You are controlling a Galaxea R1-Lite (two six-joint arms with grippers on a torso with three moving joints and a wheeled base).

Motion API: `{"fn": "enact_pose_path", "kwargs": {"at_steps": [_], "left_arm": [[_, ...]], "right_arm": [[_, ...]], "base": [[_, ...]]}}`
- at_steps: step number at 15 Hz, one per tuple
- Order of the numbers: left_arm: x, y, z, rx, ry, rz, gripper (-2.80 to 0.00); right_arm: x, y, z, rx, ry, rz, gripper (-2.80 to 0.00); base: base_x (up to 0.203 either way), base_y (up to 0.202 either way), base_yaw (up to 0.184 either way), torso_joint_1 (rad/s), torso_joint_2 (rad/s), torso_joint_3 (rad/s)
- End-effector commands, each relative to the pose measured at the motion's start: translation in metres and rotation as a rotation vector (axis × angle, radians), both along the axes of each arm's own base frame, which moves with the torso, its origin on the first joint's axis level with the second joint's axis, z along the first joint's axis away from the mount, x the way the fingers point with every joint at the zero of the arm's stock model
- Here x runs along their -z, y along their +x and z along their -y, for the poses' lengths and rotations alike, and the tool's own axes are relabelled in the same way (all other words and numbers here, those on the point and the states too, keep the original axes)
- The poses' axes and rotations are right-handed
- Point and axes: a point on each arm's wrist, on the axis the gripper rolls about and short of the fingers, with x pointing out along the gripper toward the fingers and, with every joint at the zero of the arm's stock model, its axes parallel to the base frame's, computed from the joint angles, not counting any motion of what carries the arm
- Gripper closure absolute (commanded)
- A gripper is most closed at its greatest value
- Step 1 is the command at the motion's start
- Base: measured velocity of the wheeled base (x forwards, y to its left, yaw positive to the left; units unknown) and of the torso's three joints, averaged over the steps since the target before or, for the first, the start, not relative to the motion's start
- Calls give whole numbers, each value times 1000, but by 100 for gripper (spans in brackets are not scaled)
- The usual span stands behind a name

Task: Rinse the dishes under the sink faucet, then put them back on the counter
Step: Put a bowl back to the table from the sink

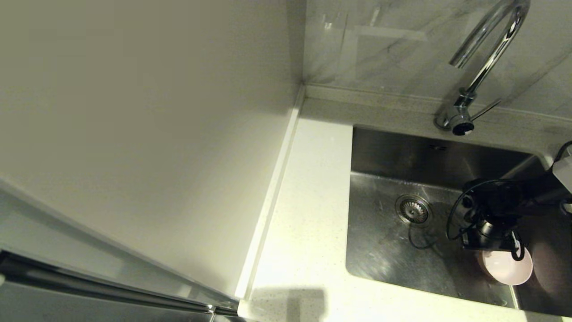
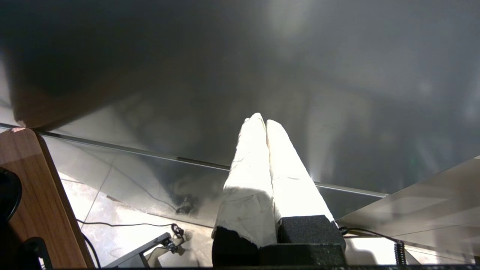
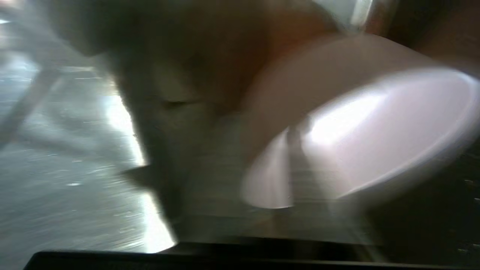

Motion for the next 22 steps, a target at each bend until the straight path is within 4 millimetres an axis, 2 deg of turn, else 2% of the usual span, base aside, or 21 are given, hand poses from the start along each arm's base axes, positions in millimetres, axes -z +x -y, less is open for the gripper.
{"fn": "enact_pose_path", "kwargs": {"at_steps": [1, 4, 7, 9, 13, 15, 17, 20, 22], "left_arm": [[1, 0, 0, 0, -1, -3, 0], [1, 0, 0, 0, -1, -2, 0], [1, 0, 0, 0, -1, -3, 0], [1, 0, 0, 0, -1, -3, 0], [1, 0, 0, 0, -1, -3, 0], [1, 0, 0, 0, -1, -3, 0], [1, 0, 0, 0, -1, -3, 0], [1, 0, 0, 0, -1, -3, 0], [1, 0, 0, 0, -1, -3, 0]], "right_arm": [[-13, -5, -1, 6, -13, 20, 0], [-30, -19, -14, -32, 18, 38, 0], [-42, -41, -40, -100, 54, 80, 0], [-52, -58, -64, -198, 131, 154, 0], [-65, -83, -125, -413, 236, 255, 0], [-78, -86, -156, -468, 395, 384, 0], [-95, -85, -177, -499, 531, 470, 0], [-133, -70, -209, -413, 778, 585, 0], [-167, -58, -224, -371, 1018, 614, 0]], "base": [[0, 0, 0, 0, 0, 0], [0, 0, 0, 0, 0, 0], [0, 0, 0, 0, 0, 0], [0, 0, 0, 0, 0, 0], [0, 0, 0, 0, 0, 0], [0, 0, 0, 0, 0, 0], [0, 0, 0, 0, 0, 0], [0, 0, 0, 0, 0, 0], [0, 0, 0, 0, 0, 0]]}}
